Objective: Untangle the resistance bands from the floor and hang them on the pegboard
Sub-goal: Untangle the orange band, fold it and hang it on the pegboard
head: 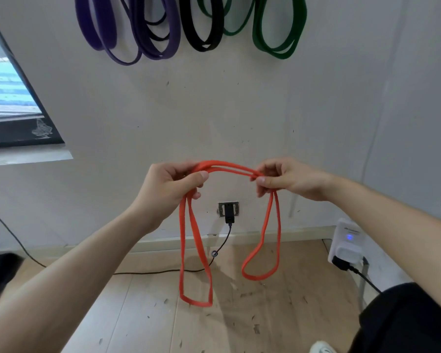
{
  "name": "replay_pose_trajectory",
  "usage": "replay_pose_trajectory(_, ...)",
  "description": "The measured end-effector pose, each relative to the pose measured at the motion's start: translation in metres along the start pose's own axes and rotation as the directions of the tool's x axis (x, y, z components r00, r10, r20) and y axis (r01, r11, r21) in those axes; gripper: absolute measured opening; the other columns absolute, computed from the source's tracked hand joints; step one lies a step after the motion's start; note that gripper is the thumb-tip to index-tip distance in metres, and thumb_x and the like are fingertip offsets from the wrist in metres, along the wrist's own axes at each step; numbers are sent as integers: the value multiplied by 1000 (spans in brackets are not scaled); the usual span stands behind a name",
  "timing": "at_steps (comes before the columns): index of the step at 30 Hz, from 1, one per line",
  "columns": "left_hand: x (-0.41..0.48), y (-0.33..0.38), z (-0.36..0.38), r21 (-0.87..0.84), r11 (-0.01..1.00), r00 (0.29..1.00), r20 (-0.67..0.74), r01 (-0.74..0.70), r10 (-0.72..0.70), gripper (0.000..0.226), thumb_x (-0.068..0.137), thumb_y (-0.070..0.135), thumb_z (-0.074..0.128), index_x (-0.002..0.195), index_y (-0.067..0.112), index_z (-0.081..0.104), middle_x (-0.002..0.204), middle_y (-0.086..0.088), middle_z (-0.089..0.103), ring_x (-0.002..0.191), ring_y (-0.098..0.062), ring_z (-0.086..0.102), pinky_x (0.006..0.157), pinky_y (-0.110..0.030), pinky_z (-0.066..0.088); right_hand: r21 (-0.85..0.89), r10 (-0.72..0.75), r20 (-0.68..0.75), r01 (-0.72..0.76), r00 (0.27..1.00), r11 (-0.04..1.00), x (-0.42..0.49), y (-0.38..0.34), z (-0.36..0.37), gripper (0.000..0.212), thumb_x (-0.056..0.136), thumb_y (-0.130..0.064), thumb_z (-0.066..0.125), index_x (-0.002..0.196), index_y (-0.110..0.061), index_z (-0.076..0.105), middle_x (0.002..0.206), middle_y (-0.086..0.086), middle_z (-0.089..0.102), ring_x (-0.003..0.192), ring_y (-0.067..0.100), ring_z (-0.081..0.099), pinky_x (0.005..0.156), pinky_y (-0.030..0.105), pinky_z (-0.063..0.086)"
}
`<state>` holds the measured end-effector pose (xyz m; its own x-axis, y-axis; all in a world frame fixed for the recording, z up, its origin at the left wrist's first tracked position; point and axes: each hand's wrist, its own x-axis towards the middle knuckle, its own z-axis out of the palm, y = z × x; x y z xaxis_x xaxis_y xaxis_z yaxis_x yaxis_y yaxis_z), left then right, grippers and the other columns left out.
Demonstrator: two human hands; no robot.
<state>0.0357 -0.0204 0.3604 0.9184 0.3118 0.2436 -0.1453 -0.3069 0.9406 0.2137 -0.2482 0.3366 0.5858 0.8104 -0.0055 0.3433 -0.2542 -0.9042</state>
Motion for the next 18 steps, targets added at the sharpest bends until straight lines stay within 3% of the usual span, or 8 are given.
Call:
replay_pose_trajectory(3,-1,1,1,21,999,1000,-6,-30,30,13,92,8,71,100,14,80,70,1,67,64,-14,61,76,-38,61,-50,54,133,-48,990,998,-1,-2,11,9,93,-9,65,102,-11,67,99,15,74,98,24,71,92,33,52)
replay_pose_trajectory(7,-1,1,6,0,1000,1000,1,-18,18,13,91,9,72,101,12,80,67,4,66,65,-9,60,73,-29,60,-57,52,248,-39,967,998,1,-8,37,14,90,-5,69,104,-5,68,109,21,72,108,34,68,101,42,52)
replay_pose_trajectory(9,-2,1,8,-2,1000,1000,24,-16,16,13,92,9,71,101,9,80,70,2,67,66,-8,60,71,-27,59,20,4,253,-10,967,1000,3,-18,50,21,90,-9,70,110,-5,66,111,19,72,108,33,68,103,46,51)
replay_pose_trajectory(13,-4,0,9,45,998,998,52,-37,34,12,93,12,71,99,14,80,79,-5,73,72,-10,64,70,-26,59,215,-114,54,100,992,971,5,-43,63,27,91,-14,69,117,-8,64,103,14,74,99,24,72,95,36,54)
replay_pose_trajectory(15,-4,0,7,47,998,998,52,-42,39,13,93,14,71,101,16,80,81,-12,73,73,-13,66,72,-29,61,195,-139,-73,151,988,969,4,-50,65,21,90,-13,70,111,-7,68,91,14,72,87,22,73,84,31,57)
replay_pose_trajectory(18,-5,-1,6,23,999,997,70,-40,38,17,90,15,74,107,13,78,80,-15,74,72,-20,72,75,-32,62,86,-173,-151,188,973,979,2,-56,65,15,89,-13,71,102,-7,73,88,15,73,77,18,71,74,26,57)
